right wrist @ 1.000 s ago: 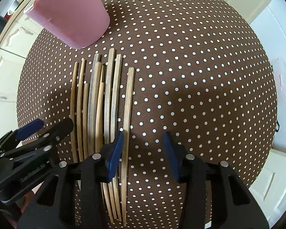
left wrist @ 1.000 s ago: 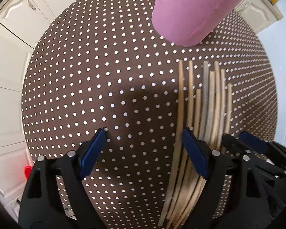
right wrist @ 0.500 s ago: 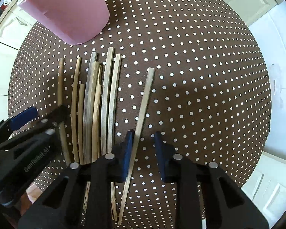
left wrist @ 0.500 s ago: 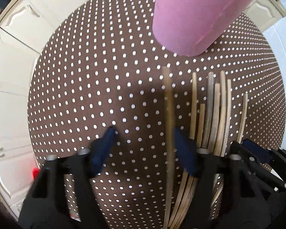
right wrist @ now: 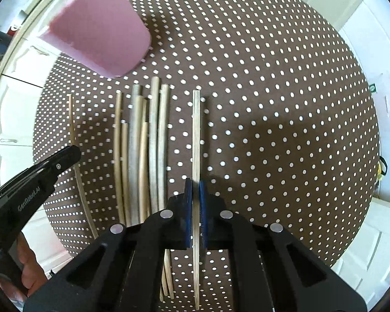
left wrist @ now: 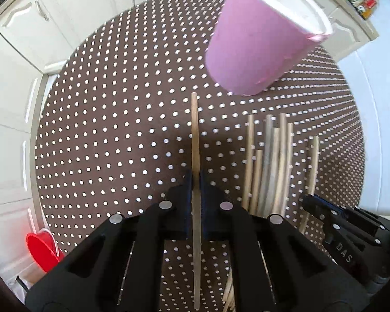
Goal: Organize utensils
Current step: 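Close the right tool on one chopstick while the left tool grasps another, then lift both held chopsticks upright and carry them over the pink cup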
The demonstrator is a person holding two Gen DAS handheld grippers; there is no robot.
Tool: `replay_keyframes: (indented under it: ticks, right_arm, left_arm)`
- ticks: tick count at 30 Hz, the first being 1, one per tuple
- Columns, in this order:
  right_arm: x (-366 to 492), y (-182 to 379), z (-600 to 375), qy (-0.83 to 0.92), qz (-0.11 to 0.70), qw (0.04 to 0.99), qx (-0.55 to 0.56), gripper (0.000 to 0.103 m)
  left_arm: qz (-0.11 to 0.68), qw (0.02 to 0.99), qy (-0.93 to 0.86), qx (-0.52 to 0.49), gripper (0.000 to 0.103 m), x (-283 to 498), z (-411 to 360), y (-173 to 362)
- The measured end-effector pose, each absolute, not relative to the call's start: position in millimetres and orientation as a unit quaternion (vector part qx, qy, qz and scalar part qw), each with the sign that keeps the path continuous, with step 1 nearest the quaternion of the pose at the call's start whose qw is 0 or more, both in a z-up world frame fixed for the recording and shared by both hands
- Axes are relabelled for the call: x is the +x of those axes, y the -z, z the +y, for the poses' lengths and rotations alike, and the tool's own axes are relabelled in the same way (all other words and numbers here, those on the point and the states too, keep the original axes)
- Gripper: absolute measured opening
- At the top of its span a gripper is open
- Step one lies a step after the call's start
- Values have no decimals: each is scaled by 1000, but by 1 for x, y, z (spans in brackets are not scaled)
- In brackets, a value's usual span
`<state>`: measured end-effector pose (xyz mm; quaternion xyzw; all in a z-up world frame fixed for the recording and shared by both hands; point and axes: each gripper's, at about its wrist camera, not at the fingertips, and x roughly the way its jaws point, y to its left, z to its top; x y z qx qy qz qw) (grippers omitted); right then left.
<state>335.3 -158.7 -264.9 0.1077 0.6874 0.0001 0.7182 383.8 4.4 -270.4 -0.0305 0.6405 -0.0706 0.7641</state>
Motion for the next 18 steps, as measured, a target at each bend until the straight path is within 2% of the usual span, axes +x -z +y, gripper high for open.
replay_keyframes:
  ticks: [18]
  right_arm:
    - [289,157,-212,-70,563,810,147,5]
  left_arm:
    - [540,840,47,2,6,286,17,179]
